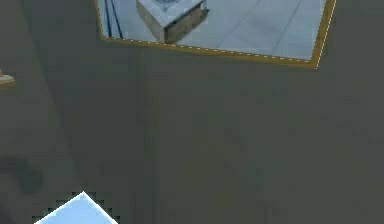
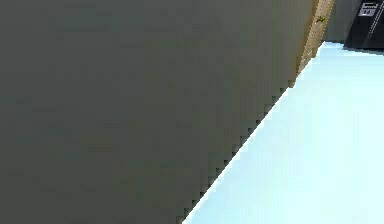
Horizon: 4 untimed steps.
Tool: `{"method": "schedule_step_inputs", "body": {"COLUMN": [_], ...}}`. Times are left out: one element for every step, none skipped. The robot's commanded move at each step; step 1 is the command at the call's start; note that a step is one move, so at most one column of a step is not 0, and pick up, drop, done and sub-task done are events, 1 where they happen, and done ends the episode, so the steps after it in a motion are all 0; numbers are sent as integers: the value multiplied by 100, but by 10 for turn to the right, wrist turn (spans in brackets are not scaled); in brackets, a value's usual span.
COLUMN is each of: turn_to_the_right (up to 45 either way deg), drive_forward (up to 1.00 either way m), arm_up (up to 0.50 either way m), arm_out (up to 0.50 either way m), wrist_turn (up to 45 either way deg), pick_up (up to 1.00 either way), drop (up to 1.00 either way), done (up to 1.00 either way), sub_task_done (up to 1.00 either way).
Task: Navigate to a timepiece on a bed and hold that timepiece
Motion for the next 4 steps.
{"method": "schedule_step_inputs", "body": {"turn_to_the_right": [0, 450, 450, 420], "drive_forward": [5, 0, 0, 0], "arm_up": [0, 0, 0, 0], "arm_out": [0, 0, 0, 0], "wrist_turn": [0, 0, 0, 0], "pick_up": [0, 0, 0, 0], "drop": [0, 0, 0, 0], "done": [0, 0, 0, 0], "sub_task_done": [0, 0, 0, 0]}}
